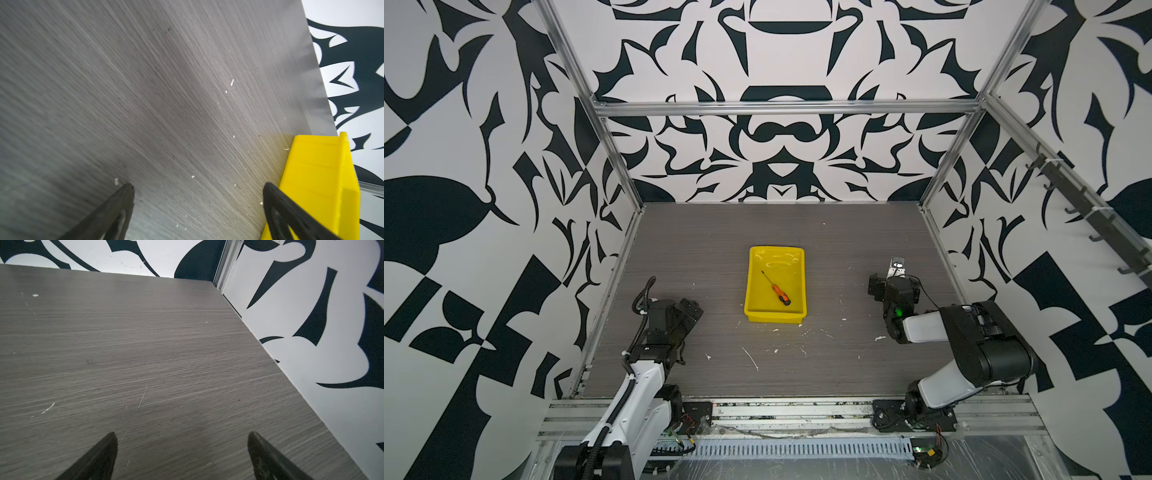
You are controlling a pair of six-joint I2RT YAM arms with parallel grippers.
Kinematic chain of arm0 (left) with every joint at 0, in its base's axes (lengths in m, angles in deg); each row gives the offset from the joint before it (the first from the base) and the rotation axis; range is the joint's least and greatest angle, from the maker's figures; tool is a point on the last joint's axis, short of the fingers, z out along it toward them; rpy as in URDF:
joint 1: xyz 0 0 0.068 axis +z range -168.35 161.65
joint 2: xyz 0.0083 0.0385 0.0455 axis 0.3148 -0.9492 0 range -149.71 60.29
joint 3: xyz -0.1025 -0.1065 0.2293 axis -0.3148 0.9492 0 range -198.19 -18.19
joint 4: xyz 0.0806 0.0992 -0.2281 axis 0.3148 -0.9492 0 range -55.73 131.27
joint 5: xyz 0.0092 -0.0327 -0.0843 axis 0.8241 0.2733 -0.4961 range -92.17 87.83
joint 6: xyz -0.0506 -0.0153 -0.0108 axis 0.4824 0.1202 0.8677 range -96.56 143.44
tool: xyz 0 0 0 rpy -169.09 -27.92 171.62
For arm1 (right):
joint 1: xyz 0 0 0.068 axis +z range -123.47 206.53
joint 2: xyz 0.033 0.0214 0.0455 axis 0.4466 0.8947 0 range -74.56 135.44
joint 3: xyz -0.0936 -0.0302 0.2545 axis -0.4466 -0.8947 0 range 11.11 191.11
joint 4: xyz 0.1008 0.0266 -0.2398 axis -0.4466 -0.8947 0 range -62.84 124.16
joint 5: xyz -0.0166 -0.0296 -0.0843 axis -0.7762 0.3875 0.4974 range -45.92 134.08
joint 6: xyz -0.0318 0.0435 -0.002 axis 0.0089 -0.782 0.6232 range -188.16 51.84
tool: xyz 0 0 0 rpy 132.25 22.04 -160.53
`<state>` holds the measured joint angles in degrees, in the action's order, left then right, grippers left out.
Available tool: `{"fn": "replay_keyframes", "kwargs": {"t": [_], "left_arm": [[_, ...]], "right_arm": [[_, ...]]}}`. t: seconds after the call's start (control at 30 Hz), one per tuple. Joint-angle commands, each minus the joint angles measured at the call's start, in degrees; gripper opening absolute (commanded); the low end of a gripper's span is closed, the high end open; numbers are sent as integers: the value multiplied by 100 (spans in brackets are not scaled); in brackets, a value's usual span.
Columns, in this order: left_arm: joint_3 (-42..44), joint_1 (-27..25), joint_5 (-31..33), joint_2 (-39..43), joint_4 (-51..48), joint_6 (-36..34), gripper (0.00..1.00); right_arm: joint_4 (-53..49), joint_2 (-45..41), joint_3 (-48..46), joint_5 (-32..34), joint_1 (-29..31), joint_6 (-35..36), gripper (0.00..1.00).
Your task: Put the screwdriver in the bin
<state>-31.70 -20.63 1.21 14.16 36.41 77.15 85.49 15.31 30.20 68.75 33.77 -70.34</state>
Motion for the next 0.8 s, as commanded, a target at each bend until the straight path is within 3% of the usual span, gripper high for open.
{"fn": "replay_keyframes", "kwargs": {"t": [0.0, 0.13, 0.23, 0.43, 0.63, 0.77], "left_arm": [[-28, -11, 102, 217, 171, -39, 99], [104, -9, 431, 449, 507, -420, 99], [-47, -9, 472, 654, 654, -1400, 99], [-408, -11, 1594, 939, 1021, -2569, 99], [-451, -10, 2775, 614, 1637, -3334, 99], [156, -9, 2543, 138, 2935, -4177, 99]], "right_arm": [[441, -23, 6, -206, 23, 68, 100], [346, -34, 34, -201, 23, 54, 100], [294, -64, 39, -199, 22, 42, 100], [307, -56, 42, -199, 27, 42, 100], [308, -52, 42, -200, 23, 46, 100], [307, -57, 41, -200, 23, 39, 100]]}}
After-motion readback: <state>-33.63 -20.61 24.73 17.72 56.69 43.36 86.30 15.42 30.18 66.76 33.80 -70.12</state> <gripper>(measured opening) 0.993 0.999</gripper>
